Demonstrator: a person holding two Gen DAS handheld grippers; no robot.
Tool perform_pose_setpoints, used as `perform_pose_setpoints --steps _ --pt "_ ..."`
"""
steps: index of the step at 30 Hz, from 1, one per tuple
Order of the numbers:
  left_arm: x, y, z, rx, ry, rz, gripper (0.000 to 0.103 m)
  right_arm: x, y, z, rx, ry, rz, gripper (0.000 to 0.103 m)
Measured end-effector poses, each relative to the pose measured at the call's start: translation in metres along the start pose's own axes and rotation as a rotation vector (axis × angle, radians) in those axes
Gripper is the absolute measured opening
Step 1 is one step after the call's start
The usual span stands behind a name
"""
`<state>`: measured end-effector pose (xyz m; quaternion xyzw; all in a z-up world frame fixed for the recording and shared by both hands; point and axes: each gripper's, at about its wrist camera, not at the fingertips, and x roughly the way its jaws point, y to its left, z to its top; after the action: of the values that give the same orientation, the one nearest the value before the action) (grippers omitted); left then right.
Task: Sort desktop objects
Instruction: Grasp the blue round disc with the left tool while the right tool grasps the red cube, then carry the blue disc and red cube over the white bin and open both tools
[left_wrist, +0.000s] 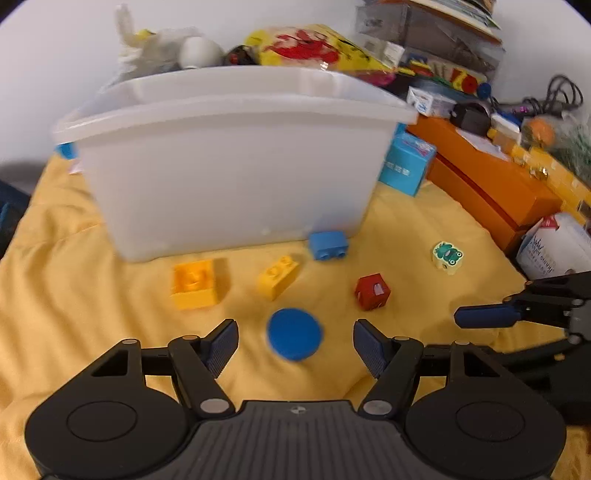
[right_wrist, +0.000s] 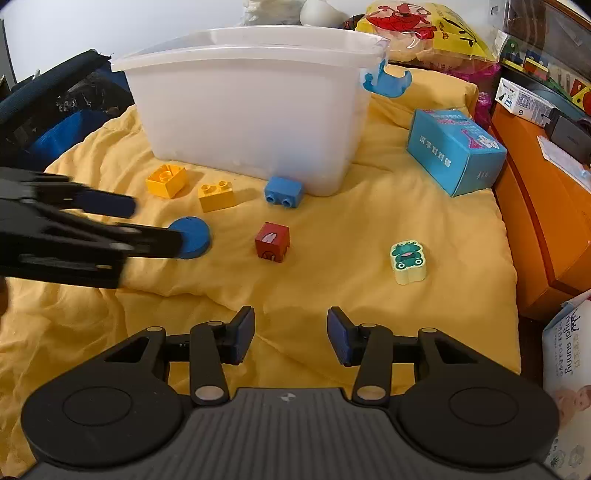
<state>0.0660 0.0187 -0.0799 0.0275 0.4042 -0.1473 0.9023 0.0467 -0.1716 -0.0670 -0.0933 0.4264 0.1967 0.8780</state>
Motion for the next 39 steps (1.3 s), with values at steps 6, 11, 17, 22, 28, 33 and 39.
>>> perform_pose_setpoints --steps 6,11,17,22,28,33,39 --pt "0.019 -0.001 -0.005 0.012 0.037 0.001 0.042 -0.002 0.004 0.001 -0.007 -0.012 -0.003 0.047" --pt "0.001 0.015 -0.017 -0.050 0.018 0.003 0.042 0.007 0.005 0.004 -0.006 -0.008 0.004 0.047" --pt "-0.023 0.019 -0.033 -0.032 0.023 0.024 0.042 0.018 0.010 0.025 -0.011 -0.048 0.003 0.048" --pt "-0.026 0.023 -0.043 -0.058 0.039 0.049 0.042 0.036 0.013 0.038 0.007 -0.032 0.005 0.046" --pt "-0.027 0.021 -0.045 -0.056 0.040 0.068 0.042 0.045 0.017 0.037 -0.002 0.023 -0.004 0.024" --pt "-0.022 0.016 -0.046 -0.051 0.054 0.101 0.043 0.030 0.021 0.031 -0.030 0.011 0.011 0.024" --pt "-0.020 0.005 -0.046 -0.011 0.063 0.153 0.042 0.018 0.030 0.017 -0.030 0.013 0.021 0.024"
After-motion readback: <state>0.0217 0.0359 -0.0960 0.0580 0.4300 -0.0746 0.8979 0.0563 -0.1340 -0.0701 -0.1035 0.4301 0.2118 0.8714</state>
